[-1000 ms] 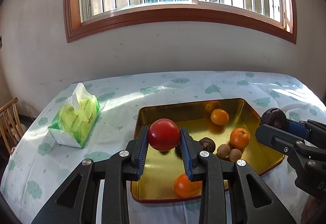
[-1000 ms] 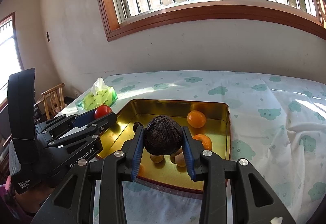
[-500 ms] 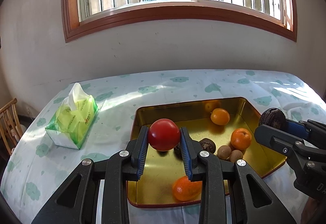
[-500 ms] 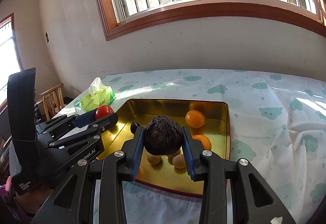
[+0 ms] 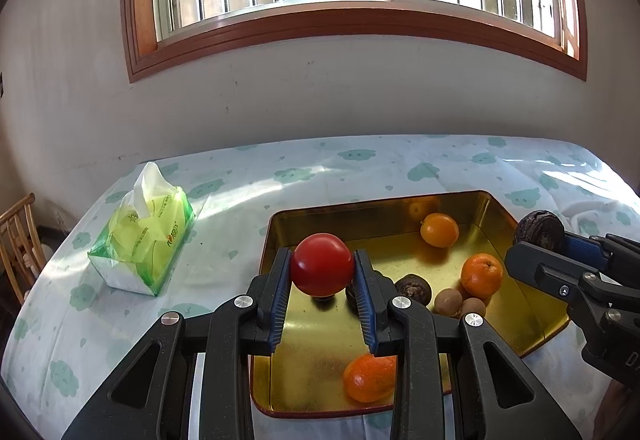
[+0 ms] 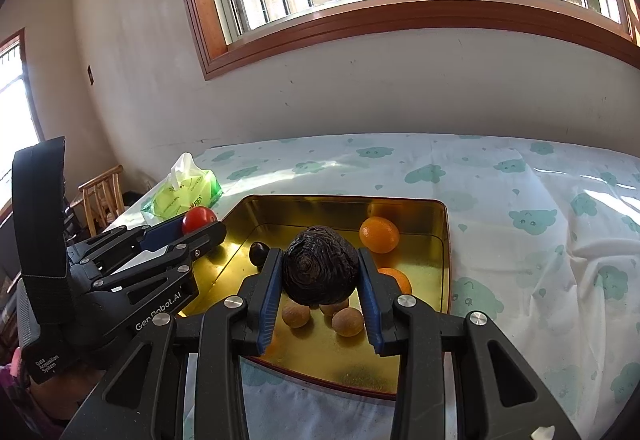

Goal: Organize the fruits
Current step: 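Hold the dark fruit in the right tool and the tomato in the left tool above the tin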

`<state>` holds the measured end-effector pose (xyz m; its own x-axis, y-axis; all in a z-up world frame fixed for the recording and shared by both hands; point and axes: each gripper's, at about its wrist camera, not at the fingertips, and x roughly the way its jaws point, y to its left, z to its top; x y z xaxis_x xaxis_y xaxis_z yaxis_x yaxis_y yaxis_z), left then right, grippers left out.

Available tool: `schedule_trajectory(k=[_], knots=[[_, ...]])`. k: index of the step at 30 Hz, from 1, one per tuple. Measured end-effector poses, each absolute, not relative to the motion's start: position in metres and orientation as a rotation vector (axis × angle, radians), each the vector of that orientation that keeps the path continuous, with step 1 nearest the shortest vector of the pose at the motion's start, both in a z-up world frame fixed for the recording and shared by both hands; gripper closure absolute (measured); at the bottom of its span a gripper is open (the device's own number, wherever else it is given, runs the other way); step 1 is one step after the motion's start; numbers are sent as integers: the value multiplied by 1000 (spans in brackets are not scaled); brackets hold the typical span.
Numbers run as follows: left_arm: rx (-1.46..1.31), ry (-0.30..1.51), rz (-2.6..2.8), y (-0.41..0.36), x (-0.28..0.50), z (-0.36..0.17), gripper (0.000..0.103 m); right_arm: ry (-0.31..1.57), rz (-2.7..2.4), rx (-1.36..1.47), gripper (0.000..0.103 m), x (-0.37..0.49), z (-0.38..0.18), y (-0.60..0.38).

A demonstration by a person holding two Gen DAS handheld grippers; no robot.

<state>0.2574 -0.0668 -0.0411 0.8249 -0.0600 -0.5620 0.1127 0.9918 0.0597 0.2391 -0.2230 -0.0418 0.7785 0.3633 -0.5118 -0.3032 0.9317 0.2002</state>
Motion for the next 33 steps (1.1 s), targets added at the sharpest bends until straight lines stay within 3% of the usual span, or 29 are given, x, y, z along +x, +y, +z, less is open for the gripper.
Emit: schedule_trajectory(k=[33], knots=[[96,611,-81,-70,276,-51,72,591,366,110,69,256,-50,-220]])
